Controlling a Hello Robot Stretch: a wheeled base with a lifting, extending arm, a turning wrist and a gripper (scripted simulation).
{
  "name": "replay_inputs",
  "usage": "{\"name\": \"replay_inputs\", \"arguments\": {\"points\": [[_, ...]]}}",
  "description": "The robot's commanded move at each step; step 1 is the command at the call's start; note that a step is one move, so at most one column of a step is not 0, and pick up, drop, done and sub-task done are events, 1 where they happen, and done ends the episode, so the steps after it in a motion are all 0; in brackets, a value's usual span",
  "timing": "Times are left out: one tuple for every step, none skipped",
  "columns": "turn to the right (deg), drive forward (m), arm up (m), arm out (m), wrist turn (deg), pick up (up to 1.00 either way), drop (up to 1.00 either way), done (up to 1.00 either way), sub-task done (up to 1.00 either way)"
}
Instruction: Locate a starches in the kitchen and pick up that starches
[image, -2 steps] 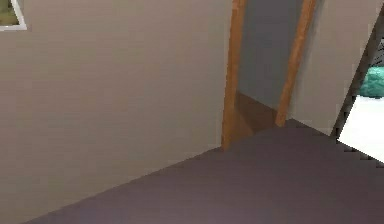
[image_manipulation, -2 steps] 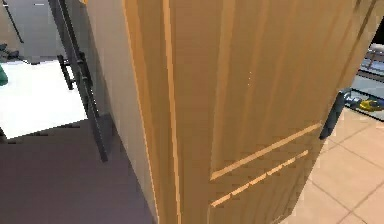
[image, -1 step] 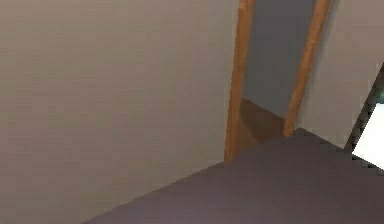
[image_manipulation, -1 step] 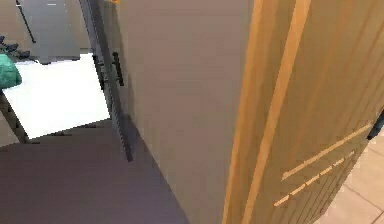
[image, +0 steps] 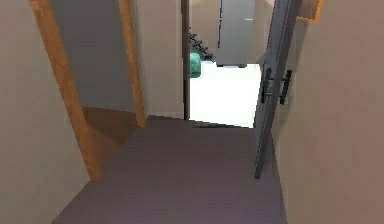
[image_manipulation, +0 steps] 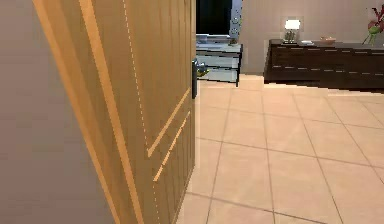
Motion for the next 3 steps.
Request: {"name": "replay_inputs", "arguments": {"points": [[3.0, 0.00, 0.00, 0.00, 0.0, 0.00, 0.00, 0.00, 0.00], [0.0, 1.00, 0.00, 0.00, 0.0, 0.00, 0.00, 0.00, 0.00], [3.0, 0.00, 0.00, 0.00, 0.0, 0.00, 0.00, 0.00, 0.00]]}}
